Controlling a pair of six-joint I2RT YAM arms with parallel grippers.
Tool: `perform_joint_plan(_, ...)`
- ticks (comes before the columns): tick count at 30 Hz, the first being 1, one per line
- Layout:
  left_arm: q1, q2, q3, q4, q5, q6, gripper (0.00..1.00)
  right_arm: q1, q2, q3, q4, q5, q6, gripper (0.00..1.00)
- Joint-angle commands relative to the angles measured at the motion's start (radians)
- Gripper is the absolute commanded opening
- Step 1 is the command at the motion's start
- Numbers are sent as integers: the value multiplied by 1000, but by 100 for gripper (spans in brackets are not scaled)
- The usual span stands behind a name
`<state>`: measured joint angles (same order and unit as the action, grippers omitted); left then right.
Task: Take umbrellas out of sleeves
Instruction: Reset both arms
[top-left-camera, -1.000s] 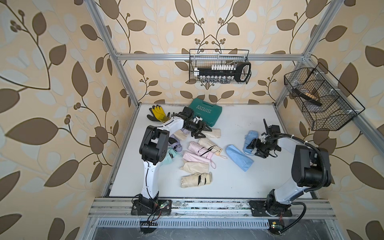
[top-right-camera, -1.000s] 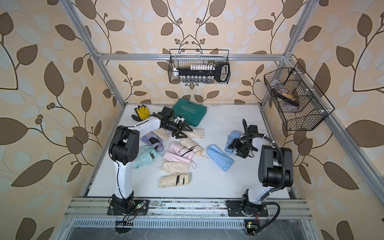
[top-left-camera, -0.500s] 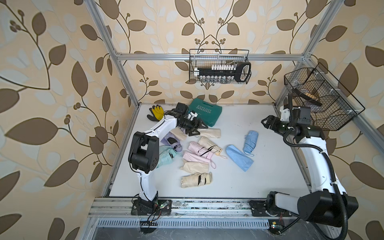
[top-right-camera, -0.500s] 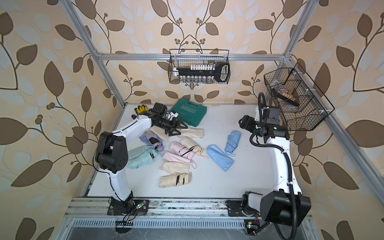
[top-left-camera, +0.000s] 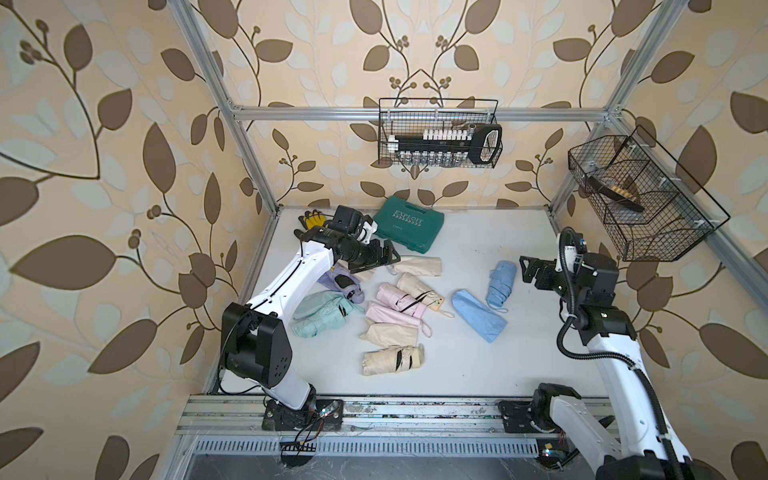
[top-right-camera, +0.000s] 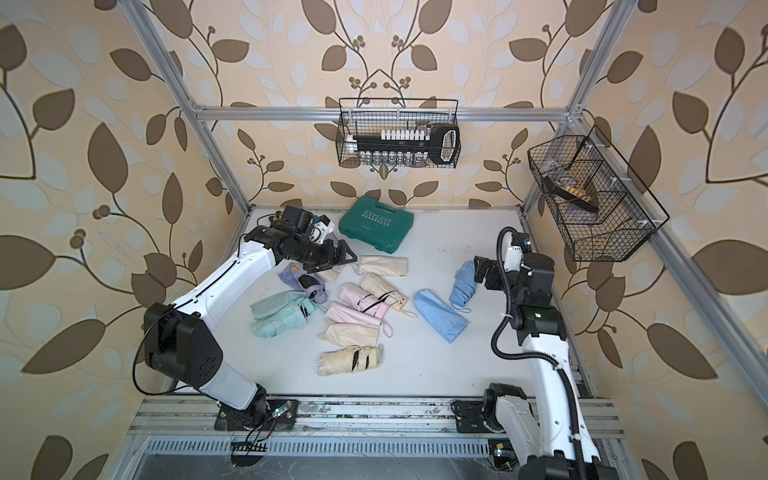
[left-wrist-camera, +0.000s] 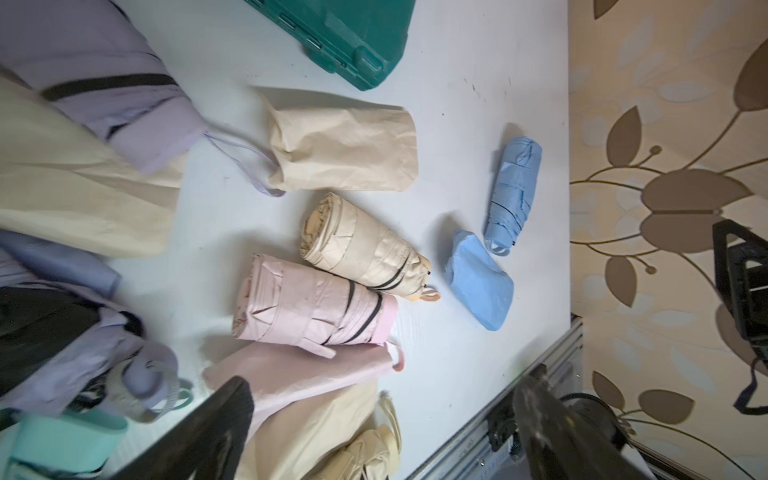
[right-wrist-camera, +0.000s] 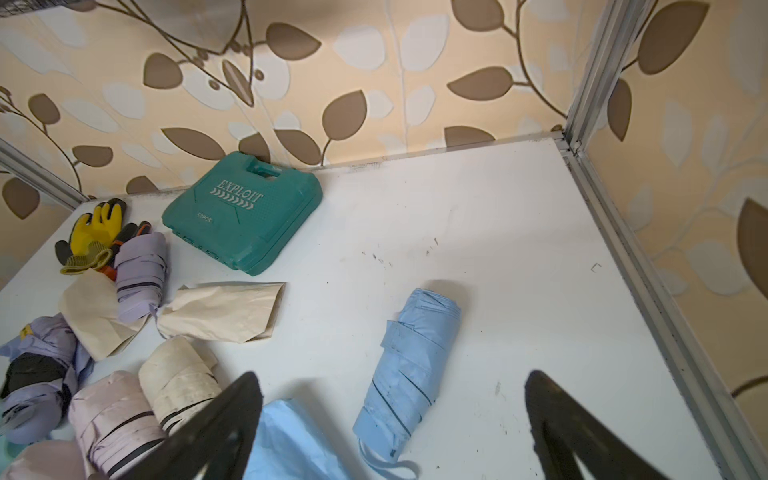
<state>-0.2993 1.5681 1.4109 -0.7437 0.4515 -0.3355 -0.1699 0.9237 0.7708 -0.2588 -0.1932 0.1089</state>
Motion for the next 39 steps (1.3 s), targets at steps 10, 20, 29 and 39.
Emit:
perform_joint_plan(10, 65, -213, -212, 90, -489, 118, 99, 20, 436, -95, 437, 39, 22, 99)
perform_joint_plan(20, 165, -225, -494, 465, -693, 242, 99, 40, 515, -137, 524, 64, -32, 99)
perform_joint_plan(29, 332, -151, -697, 864, -493, 194, 99, 72, 513, -151, 531, 77, -54, 99)
perform_joint_plan(39, 330, -99, -839, 1122, -459, 282, 99, 74, 506, -163, 550, 83, -57, 99)
